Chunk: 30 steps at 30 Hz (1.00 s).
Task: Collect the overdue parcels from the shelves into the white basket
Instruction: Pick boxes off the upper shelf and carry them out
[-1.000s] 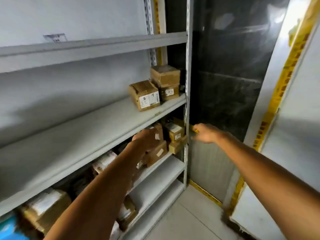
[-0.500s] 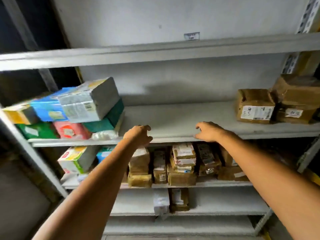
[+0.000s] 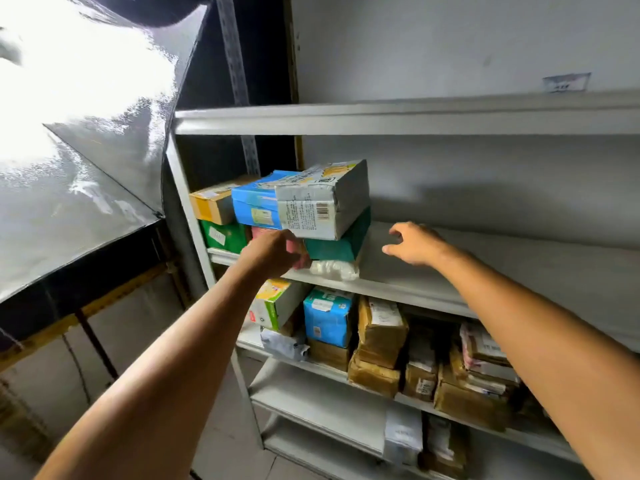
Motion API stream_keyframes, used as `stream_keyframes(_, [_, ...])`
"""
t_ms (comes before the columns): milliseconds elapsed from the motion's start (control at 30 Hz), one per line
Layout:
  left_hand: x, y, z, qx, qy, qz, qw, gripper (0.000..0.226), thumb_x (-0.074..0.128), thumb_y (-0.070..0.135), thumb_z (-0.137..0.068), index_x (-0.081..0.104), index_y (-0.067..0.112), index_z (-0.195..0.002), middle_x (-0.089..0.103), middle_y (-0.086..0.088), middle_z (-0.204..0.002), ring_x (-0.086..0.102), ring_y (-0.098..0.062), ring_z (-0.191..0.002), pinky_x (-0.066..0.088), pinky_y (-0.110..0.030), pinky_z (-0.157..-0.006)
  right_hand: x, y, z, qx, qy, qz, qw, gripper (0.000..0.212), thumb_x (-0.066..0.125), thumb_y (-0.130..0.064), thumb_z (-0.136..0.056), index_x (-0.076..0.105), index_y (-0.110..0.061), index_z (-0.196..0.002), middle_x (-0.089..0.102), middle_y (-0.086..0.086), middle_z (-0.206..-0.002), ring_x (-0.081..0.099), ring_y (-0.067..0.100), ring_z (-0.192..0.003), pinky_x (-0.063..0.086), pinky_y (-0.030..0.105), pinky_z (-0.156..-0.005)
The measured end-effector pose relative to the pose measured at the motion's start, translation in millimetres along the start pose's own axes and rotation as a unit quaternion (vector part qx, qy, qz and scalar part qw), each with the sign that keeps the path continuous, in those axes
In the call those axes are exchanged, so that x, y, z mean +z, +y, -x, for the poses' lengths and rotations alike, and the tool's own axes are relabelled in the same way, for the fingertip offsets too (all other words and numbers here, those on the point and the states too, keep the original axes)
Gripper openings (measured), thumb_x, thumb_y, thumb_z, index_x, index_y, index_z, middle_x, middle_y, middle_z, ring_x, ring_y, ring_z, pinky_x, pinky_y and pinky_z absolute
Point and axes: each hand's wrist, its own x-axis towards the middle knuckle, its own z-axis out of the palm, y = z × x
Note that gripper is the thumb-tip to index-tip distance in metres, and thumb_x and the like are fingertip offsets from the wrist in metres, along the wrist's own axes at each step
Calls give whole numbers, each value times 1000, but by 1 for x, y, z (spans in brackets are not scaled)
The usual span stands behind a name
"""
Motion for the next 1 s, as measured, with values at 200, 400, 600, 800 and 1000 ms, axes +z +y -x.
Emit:
stream_keyframes(200, [-29, -45, -34, -35, 90, 56, 994, 56, 66, 39, -91, 49, 22, -142, 62, -11, -132, 59, -29, -117, 49, -39, -92, 5, -67, -41, -20, 135, -127, 982, 56, 61, -45, -91, 51, -16, -138, 58, 9, -137, 57, 30, -120, 47, 34, -94])
stream_keyframes(400, [-27, -51, -75, -32, 83, 264, 960, 71, 72, 35, -89, 37, 21, -150, 52, -13, -142, 57, -27, -119, 49, -31, -86, 9, -94, -63, 10, 215, -315, 924, 61, 59, -57, -89, 53, -19, -137, 57, 3, -137, 55, 23, -123, 47, 34, -99])
stream_keyframes(600, [-14, -42, -97, -15, 55, 382, 922, 77, 77, 27, -85, 35, 28, -150, 55, -7, -132, 63, -20, -100, 49, -20, -62, 18, -96, -71, 9, 157, -413, 897, 59, 66, -69, -74, 63, -31, -118, 68, -5, -117, 63, 17, -106, 55, 45, -92])
stream_keyframes(800, [-9, -34, -93, -11, 68, 374, 925, 76, 76, 21, -87, 34, 17, -151, 54, -2, -128, 59, -16, -95, 48, -18, -56, 17, -96, -68, -7, 140, -458, 878, 54, 61, -74, -61, 70, -35, -99, 73, -9, -102, 67, 16, -97, 58, 49, -86])
stream_keyframes(1000, [-9, -13, -79, 18, 57, 427, 902, 67, 76, 10, -86, 40, 19, -142, 55, 1, -110, 66, -23, -97, 60, -30, -65, 9, -82, -49, -5, 139, -492, 860, 24, 60, -41, -92, 70, -25, -106, 73, -6, -100, 67, 13, -93, 59, 36, -78])
